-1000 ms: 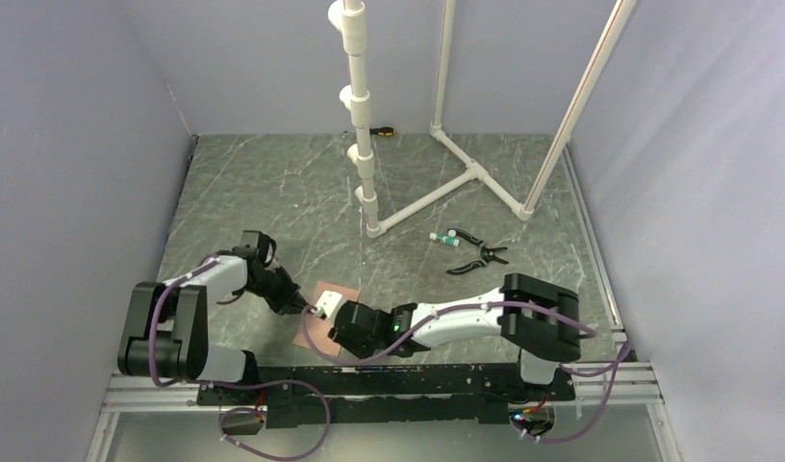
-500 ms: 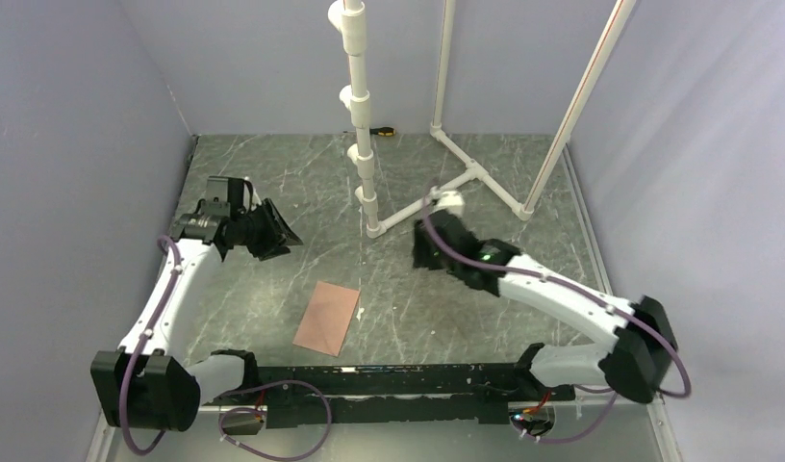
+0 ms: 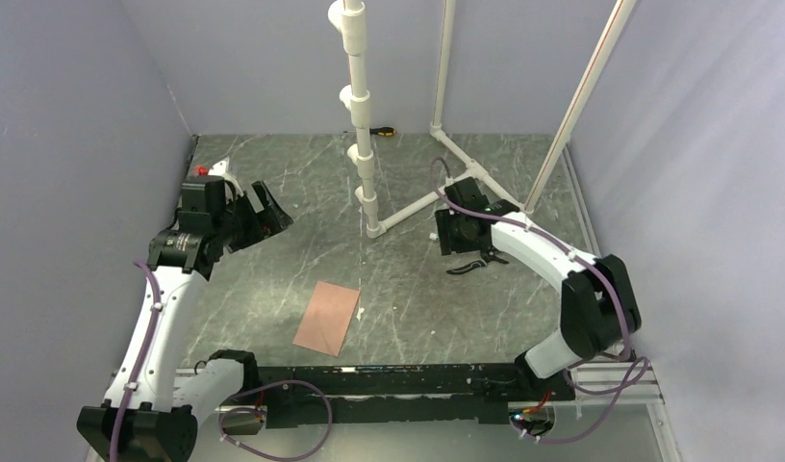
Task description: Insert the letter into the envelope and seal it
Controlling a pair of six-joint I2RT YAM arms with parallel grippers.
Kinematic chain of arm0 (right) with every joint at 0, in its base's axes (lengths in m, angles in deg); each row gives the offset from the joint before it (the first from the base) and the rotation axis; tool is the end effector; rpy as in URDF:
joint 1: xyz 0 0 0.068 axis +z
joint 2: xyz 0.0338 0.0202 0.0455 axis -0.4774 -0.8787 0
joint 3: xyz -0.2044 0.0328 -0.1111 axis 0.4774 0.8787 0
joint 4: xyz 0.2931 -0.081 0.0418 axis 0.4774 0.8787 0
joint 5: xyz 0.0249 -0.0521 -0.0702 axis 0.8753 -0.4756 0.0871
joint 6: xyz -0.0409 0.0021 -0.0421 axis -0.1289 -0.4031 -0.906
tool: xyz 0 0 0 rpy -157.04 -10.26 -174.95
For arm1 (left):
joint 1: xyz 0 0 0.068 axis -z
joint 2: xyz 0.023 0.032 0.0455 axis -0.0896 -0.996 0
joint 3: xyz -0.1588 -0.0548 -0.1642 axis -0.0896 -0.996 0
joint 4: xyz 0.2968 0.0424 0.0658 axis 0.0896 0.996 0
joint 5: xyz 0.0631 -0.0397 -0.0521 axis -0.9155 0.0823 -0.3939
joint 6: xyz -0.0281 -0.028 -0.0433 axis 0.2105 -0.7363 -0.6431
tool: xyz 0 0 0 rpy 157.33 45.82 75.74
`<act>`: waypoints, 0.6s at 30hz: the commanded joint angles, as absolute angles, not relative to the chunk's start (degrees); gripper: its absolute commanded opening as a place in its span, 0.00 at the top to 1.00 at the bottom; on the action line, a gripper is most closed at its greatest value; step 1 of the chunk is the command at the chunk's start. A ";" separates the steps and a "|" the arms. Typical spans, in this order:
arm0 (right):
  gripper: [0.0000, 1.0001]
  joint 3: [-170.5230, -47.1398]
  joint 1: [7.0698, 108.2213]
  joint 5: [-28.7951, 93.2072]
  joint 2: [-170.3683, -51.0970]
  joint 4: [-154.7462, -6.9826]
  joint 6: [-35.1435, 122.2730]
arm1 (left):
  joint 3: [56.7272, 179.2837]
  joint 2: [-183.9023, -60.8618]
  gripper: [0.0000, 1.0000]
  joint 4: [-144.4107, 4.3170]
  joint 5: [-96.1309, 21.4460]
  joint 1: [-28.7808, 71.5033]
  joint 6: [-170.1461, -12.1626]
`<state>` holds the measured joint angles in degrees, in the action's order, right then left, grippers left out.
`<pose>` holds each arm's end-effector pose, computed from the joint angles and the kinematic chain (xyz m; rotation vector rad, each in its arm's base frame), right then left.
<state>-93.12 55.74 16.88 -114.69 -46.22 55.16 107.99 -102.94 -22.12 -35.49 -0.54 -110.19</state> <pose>0.3129 0.1546 0.1663 -0.1544 2.6081 0.1065 0.2671 -0.0289 0.3169 -0.4249 2.2645 -0.5215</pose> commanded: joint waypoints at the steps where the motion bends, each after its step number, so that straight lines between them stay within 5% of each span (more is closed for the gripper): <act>1: 0.39 -98.66 54.62 17.32 -118.26 -45.86 45.96 | 110.52 -103.31 0.07 -24.85 -38.54 -0.47 -108.62; 18: 0.52 -106.46 53.68 26.13 -133.56 -53.44 31.62 | 113.77 -108.60 0.09 -25.21 -35.76 -0.48 -106.62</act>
